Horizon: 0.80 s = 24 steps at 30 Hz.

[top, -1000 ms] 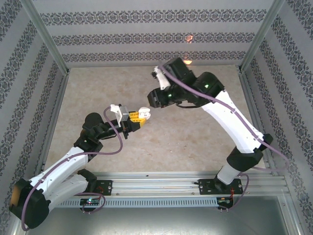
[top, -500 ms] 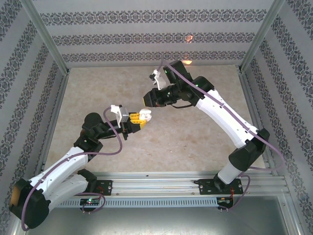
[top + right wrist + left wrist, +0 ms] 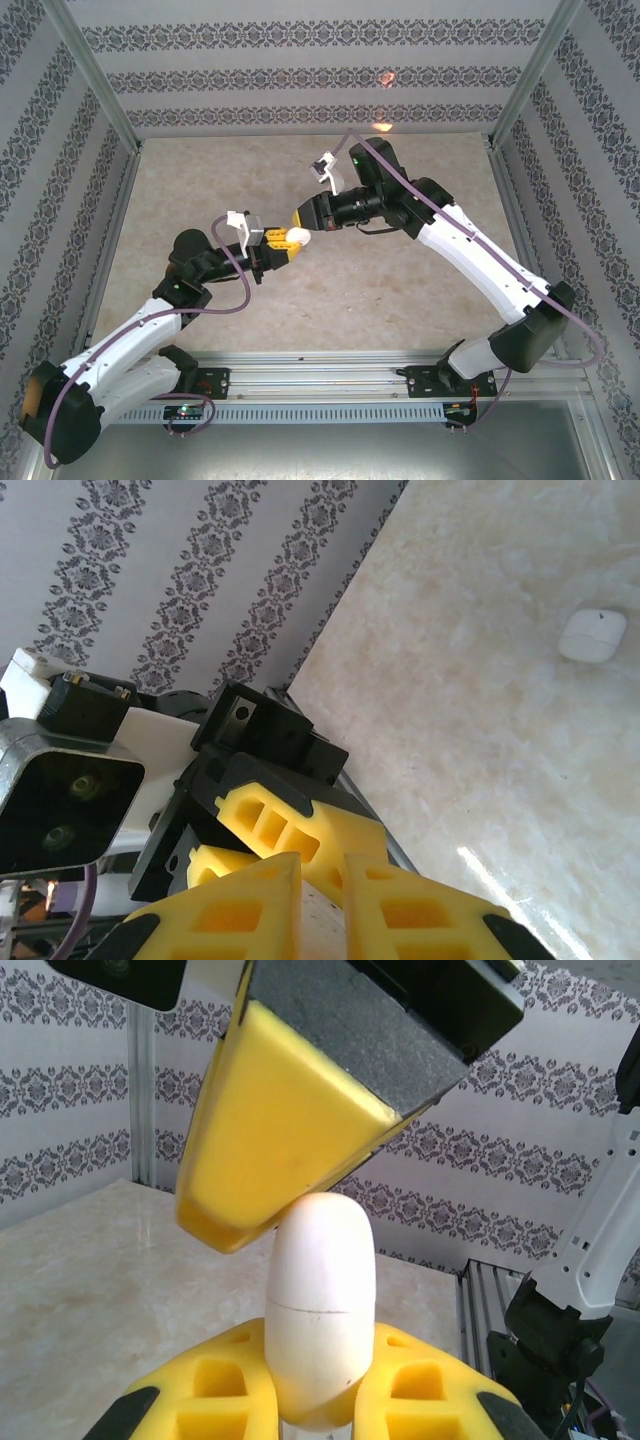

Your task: Insert wireless bluetooth earbuds into charging case

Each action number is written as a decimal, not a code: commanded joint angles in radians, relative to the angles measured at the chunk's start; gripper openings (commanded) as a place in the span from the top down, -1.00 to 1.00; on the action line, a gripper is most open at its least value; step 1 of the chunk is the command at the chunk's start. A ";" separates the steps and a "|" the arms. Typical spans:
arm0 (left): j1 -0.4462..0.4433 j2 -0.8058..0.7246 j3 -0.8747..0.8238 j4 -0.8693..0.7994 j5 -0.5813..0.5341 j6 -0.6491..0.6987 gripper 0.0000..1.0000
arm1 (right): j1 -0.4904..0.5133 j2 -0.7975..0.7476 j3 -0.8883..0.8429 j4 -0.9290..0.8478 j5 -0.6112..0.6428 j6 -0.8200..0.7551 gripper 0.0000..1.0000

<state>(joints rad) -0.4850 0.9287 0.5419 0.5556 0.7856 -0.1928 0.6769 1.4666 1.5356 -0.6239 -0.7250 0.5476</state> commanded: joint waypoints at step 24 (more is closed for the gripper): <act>0.017 0.466 -0.015 -0.183 -0.307 -0.252 0.83 | -0.330 -0.576 -0.775 0.298 0.908 -0.275 -0.96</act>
<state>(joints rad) -0.4759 1.3293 0.5278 0.4030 0.5186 -0.3885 0.3882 0.9253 0.8413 -0.4335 -0.0128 0.3447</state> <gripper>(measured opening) 0.143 0.969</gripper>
